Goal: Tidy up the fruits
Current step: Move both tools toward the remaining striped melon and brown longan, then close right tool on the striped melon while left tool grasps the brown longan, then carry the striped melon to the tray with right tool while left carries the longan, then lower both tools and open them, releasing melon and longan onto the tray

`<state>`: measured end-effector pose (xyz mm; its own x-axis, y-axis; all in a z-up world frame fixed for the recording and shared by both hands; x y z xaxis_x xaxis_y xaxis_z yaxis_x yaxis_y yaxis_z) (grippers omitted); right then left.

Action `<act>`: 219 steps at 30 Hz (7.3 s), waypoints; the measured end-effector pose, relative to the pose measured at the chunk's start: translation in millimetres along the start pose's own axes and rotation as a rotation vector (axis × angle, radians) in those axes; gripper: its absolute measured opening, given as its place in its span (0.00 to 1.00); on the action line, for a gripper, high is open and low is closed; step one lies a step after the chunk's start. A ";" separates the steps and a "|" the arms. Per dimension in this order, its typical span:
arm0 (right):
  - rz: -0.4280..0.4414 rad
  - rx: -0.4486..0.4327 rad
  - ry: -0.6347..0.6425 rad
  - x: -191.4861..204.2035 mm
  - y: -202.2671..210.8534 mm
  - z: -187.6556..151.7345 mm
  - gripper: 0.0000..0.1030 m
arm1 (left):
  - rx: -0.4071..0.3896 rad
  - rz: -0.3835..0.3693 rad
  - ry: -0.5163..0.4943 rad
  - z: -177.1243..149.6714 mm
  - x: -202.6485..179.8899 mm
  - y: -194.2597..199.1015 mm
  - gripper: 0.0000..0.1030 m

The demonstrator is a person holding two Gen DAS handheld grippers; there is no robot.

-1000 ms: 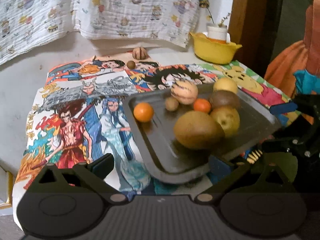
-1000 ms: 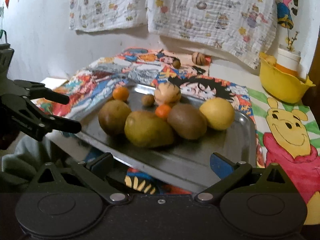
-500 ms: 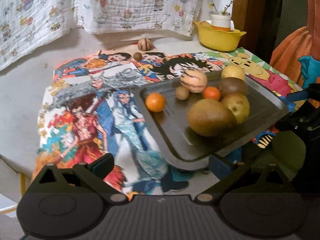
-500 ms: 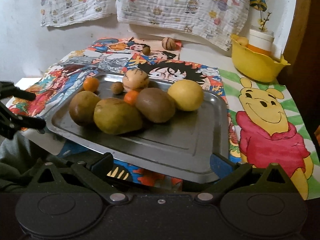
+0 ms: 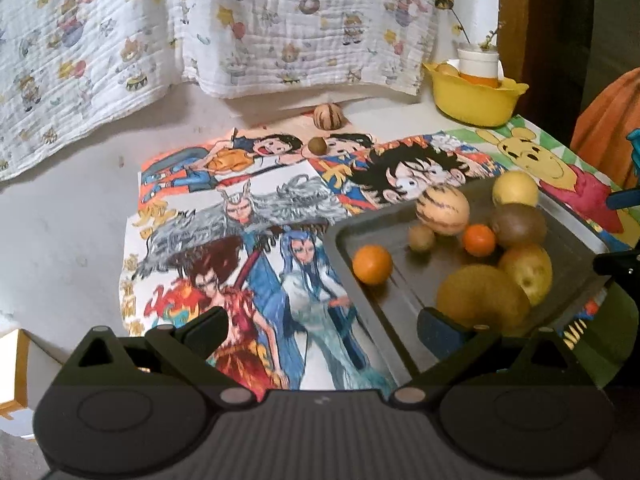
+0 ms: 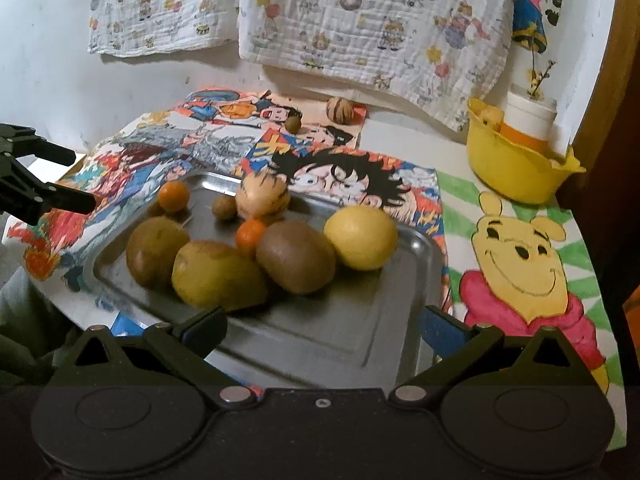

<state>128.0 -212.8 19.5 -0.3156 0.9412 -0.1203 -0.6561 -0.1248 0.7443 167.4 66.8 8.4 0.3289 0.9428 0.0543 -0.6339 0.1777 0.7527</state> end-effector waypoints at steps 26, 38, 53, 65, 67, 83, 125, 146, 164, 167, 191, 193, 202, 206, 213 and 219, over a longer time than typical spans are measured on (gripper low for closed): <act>0.102 -0.147 -0.091 -32.8 -39.1 129.6 0.99 | -0.063 0.080 0.067 116.9 5.3 -64.8 0.99; 0.029 -0.199 0.002 -46.4 -60.2 214.3 0.99 | -0.093 0.055 0.098 163.1 17.5 -89.9 0.99; 0.058 -0.251 -0.004 -55.1 -137.2 304.8 0.99 | -0.123 0.015 0.147 177.4 35.7 -155.3 0.99; 0.111 -0.171 -0.072 -56.4 -240.8 288.4 0.99 | -0.070 -0.074 0.177 169.8 30.6 -212.3 0.99; 0.102 -0.153 -0.072 -56.7 -256.1 285.9 0.99 | -0.056 -0.096 0.195 169.3 30.7 -219.7 0.99; 0.157 -0.135 -0.052 -55.6 -323.1 274.1 0.88 | -0.087 -0.120 0.194 169.9 29.7 -247.1 0.88; 0.143 -0.115 -0.030 -48.6 -325.4 261.7 0.49 | -0.111 -0.128 0.106 169.3 21.3 -244.0 0.28; 0.147 -0.211 -0.019 -67.7 -201.6 227.5 0.49 | -0.168 -0.137 0.097 162.4 -13.3 -176.5 0.28; 0.156 -0.285 0.043 -65.0 -88.6 152.5 0.49 | -0.214 -0.189 0.041 130.6 -70.9 -111.1 0.28; 0.157 -0.287 0.049 -62.1 -73.7 134.3 0.49 | -0.207 -0.212 0.039 122.6 -78.1 -104.7 0.28; 0.128 -0.250 0.044 -50.7 -17.2 11.8 0.49 | -0.215 -0.301 -0.009 48.7 -133.3 -45.2 0.28; 0.121 -0.240 0.051 -53.2 -16.8 4.0 0.49 | -0.216 -0.310 -0.022 41.1 -141.2 -40.7 0.29; 0.085 -0.199 0.109 -62.9 -24.9 -19.7 0.49 | -0.182 -0.336 -0.097 12.9 -178.4 -37.0 0.29; 0.095 -0.191 0.135 -62.5 -28.7 -24.5 0.49 | -0.161 -0.348 -0.120 6.3 -190.8 -40.6 0.29; 0.089 -0.180 0.227 -62.8 -35.8 -27.3 0.49 | -0.117 -0.324 -0.123 -1.9 -199.4 -53.1 0.29; 0.090 -0.173 0.275 -67.3 -42.1 -24.8 0.50 | -0.099 -0.288 -0.122 -5.8 -202.4 -60.6 0.29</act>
<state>159.9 -278.7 -20.0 -0.5356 0.8067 -0.2496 -0.7160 -0.2771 0.6407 135.2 -133.2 -51.9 0.5822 0.8101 -0.0684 -0.5659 0.4642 0.6813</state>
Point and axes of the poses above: each gripper's, at about its wrist camera, not at the fingertips, and y roughly against the way its jaws point, x to its left, z to its top, the point moved 4 cm from there along -y, roughly the way its jaws point, and after that the axes turned 3 degrees about x, right-handed, at the moved point
